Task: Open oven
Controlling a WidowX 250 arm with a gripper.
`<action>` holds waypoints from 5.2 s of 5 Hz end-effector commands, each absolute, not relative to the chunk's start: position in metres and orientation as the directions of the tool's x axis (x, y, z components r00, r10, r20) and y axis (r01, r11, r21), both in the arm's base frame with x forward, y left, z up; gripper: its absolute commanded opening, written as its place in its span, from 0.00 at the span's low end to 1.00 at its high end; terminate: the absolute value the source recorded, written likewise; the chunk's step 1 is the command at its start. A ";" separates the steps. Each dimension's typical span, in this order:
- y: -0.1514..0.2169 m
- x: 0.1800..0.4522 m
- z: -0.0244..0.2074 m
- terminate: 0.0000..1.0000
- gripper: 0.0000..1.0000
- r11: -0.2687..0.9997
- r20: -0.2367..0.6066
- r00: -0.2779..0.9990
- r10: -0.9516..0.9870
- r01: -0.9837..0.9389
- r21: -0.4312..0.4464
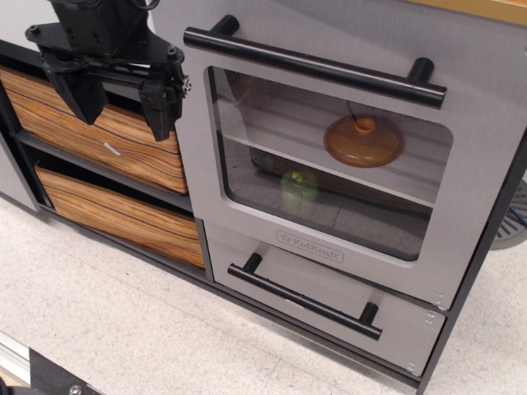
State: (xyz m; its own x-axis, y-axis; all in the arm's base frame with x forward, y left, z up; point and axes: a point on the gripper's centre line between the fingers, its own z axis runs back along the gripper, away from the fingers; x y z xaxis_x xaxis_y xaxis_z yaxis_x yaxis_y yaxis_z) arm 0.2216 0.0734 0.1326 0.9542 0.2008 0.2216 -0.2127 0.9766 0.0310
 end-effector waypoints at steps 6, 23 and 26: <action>0.022 0.312 0.175 0.00 1.00 0.986 0.519 0.841 0.154 -0.166 -0.023; 0.137 0.144 0.119 0.00 1.00 0.993 0.212 0.975 0.072 -0.090 0.078; 0.192 0.191 0.124 0.00 1.00 0.897 0.308 0.884 0.353 -0.413 0.157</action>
